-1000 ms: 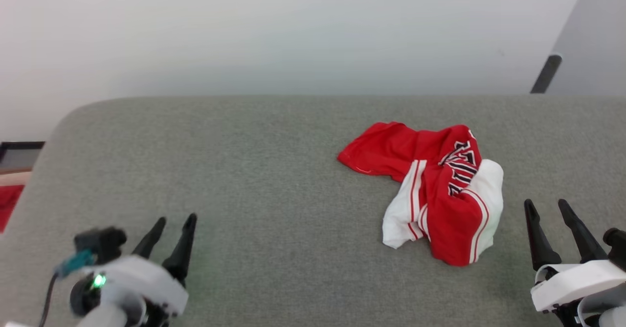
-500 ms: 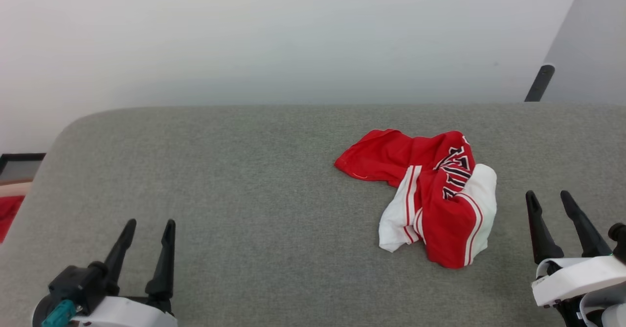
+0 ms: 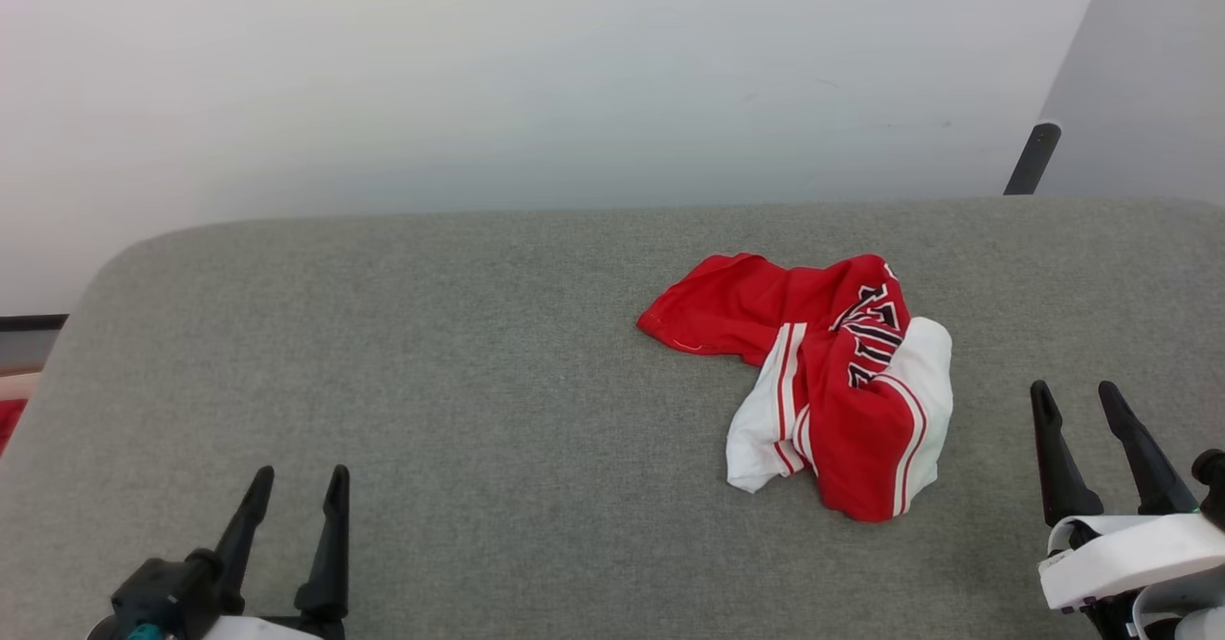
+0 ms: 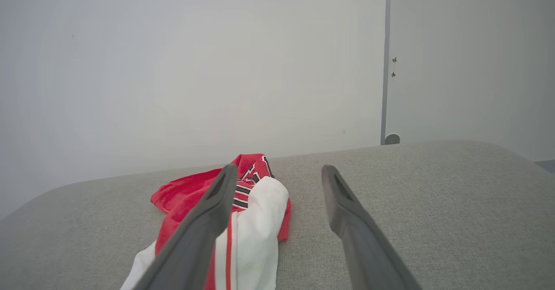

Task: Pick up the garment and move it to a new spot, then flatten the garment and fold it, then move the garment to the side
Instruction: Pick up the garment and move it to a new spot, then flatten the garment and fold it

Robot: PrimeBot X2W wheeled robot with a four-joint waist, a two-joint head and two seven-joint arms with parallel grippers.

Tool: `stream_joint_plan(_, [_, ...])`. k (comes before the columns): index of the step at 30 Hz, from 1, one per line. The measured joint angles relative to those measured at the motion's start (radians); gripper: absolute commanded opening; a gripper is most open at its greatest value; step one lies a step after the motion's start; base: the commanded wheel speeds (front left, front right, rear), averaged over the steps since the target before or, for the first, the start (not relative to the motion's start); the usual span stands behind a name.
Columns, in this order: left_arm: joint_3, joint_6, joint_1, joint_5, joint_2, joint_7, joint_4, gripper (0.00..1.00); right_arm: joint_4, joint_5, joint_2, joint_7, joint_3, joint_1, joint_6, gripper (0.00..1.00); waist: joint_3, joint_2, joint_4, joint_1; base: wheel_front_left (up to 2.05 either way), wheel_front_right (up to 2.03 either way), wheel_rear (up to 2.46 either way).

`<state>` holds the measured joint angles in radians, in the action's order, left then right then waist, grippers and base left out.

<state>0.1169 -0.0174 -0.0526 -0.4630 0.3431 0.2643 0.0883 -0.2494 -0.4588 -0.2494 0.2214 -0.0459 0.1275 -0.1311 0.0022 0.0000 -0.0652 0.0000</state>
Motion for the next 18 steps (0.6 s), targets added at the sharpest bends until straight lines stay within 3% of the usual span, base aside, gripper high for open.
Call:
stream_joint_plan(12, [0.000, -0.057, 0.031, 0.024, -0.007, -0.016, 0.034, 1.00, 0.002, 0.006, 0.012, 0.003, 0.005, 0.003, 0.000, 1.00, -0.002, 0.0000, -0.006, 0.0000, 0.00, 0.00, 0.00])
stream_joint_plan(18, [0.089, -0.093, 0.250, 0.021, 0.047, -0.203, 0.053, 1.00, 0.006, 0.005, 0.023, 0.005, -0.005, 0.020, 0.000, 1.00, 0.016, 0.0000, -0.013, 0.0000, 0.00, 0.00, 0.00])
